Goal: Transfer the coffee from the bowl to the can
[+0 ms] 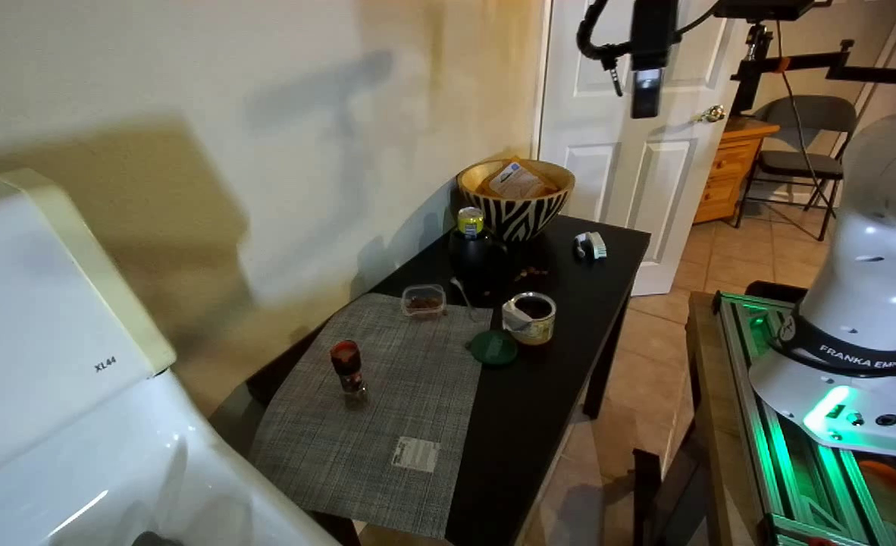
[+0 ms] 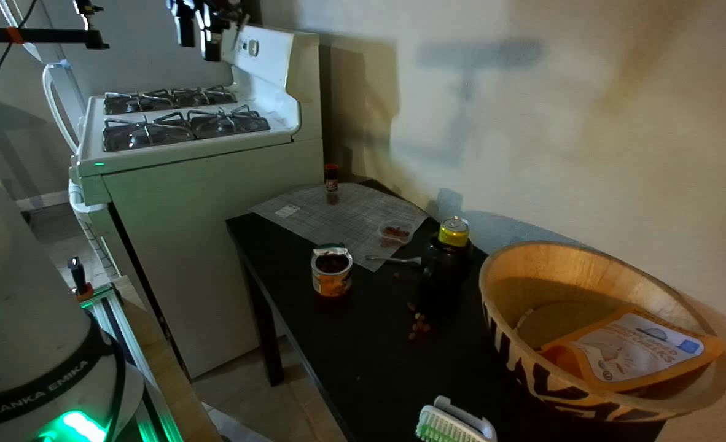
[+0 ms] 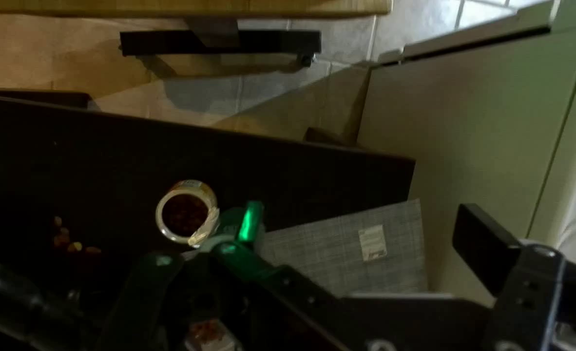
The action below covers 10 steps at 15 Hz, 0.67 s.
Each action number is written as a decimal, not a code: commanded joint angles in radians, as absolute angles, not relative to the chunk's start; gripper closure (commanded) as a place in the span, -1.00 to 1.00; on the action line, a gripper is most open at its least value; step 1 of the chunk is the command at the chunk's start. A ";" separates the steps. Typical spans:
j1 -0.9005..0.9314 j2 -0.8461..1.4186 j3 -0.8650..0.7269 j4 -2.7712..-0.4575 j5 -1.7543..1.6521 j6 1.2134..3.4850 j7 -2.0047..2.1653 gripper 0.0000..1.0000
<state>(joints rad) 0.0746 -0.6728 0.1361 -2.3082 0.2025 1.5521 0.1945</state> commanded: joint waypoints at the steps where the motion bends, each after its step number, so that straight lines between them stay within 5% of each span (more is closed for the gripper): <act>1: -0.026 -0.562 0.082 -2.336 0.164 1.759 0.213 -1.00; 6: -0.101 -0.290 0.038 -2.334 0.116 2.180 0.260 -1.00; 10: -0.083 -0.221 0.005 -2.341 0.144 2.235 0.237 -1.00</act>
<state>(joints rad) -0.1000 -0.2194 0.0222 -2.3424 0.1495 2.2379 0.2332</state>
